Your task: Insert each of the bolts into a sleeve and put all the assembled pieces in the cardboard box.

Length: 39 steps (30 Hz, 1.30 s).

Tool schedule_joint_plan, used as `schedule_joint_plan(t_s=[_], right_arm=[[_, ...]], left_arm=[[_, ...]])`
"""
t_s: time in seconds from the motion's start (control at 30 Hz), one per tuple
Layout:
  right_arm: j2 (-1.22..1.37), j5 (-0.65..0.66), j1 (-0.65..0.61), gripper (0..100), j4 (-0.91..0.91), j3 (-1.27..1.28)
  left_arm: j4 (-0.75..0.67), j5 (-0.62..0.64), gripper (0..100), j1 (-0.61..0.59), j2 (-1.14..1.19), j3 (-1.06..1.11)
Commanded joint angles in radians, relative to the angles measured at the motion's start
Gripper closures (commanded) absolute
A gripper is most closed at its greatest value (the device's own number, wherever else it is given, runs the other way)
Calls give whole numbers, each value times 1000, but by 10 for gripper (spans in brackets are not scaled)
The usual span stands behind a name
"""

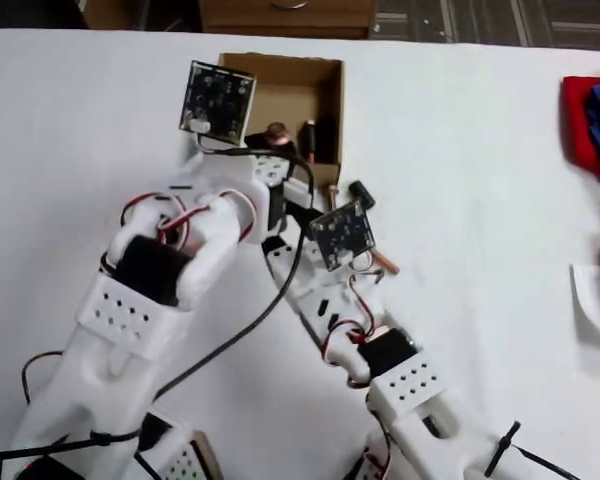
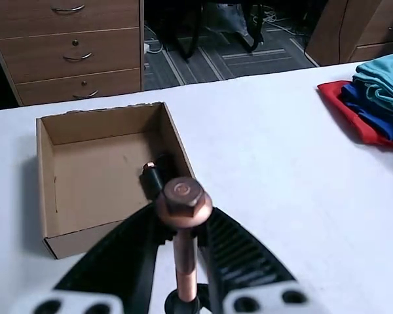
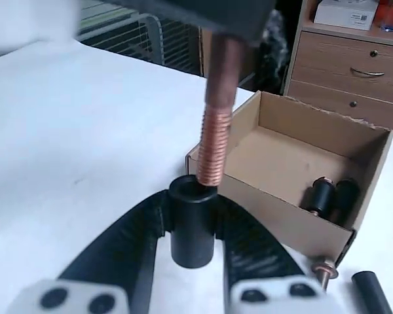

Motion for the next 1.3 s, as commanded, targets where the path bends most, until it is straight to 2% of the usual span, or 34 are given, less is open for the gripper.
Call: schedule_joint_plan(t_s=[0.0,0.47,0.8,0.87,1.0,1.27], right_arm=[[-42,9,-5,975,-4,-58],[-42,9,47,975,-4,-63],[-44,9,41,975,-4,-64],[-44,9,42,975,-4,-64],[-44,9,44,975,-4,-64],[-36,9,45,975,-4,-64]], left_arm=[[-26,5,973,9,-6,-7],[-21,5,973,8,-6,39],[-29,6,972,5,-8,79],[-21,6,952,0,-8,77],[52,2,851,-2,-8,70],[132,-2,849,-11,-15,61]])
